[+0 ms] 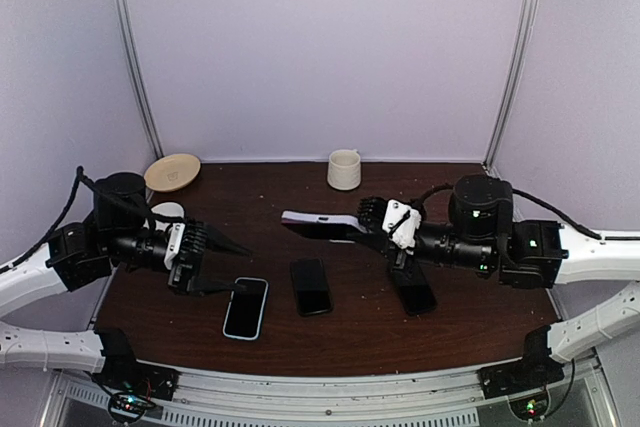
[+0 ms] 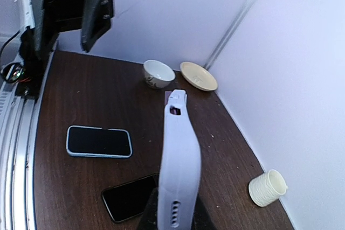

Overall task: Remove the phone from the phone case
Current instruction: Remove the top left corner of the phone from the phone case, then remove the phone from the bottom left corner of the phone case.

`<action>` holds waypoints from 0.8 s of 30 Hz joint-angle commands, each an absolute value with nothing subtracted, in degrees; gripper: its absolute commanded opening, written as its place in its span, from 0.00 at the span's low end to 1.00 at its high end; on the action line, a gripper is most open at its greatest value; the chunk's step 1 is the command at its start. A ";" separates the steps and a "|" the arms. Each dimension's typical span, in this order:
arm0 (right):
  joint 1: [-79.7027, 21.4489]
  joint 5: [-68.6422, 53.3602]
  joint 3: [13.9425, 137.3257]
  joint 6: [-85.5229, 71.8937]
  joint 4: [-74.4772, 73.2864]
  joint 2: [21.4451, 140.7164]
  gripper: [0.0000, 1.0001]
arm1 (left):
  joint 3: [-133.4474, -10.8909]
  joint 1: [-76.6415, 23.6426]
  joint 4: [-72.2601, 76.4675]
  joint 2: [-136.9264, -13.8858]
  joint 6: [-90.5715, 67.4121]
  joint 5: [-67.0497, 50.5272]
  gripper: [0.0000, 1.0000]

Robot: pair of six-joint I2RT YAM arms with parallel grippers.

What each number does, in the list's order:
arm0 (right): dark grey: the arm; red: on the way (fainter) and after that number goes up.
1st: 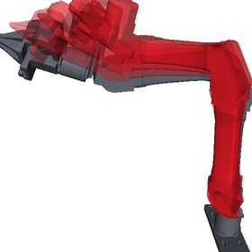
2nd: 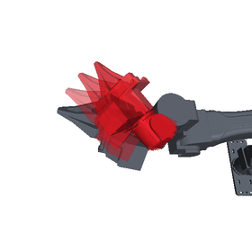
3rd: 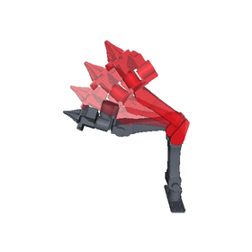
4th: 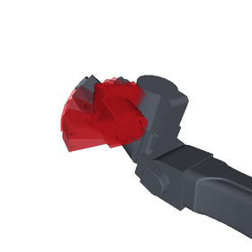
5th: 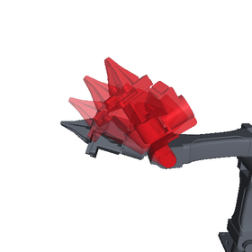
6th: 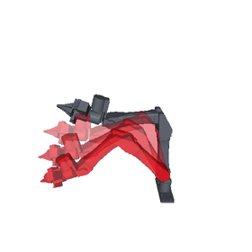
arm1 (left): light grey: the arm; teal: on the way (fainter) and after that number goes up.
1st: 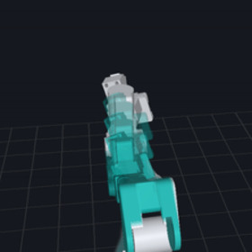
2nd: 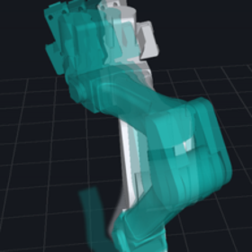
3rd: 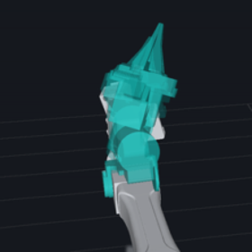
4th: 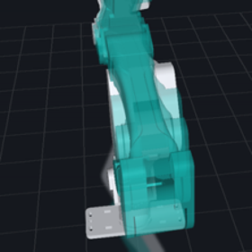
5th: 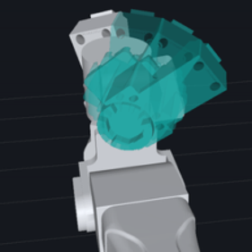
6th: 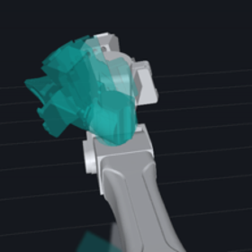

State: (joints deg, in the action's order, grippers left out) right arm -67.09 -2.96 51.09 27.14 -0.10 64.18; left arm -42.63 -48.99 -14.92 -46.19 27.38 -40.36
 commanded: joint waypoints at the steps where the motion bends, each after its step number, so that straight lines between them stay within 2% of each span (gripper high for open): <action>1: -66.80 12.70 48.44 17.23 16.72 61.17 0.00 | -42.23 -47.88 -11.72 -45.64 26.95 -38.38 0.51; 10: -66.84 15.03 49.99 6.64 20.94 62.27 0.00 | -42.05 -46.60 -7.28 -47.54 21.41 -40.69 0.46; 18: -66.86 0.92 52.30 -2.75 25.31 62.96 0.00 | -41.46 -44.69 4.82 -48.72 9.04 -50.72 0.46; 24: -66.81 -2.15 57.95 -11.23 21.98 64.32 0.00 | -43.31 -43.59 5.77 -49.26 3.37 -49.79 0.45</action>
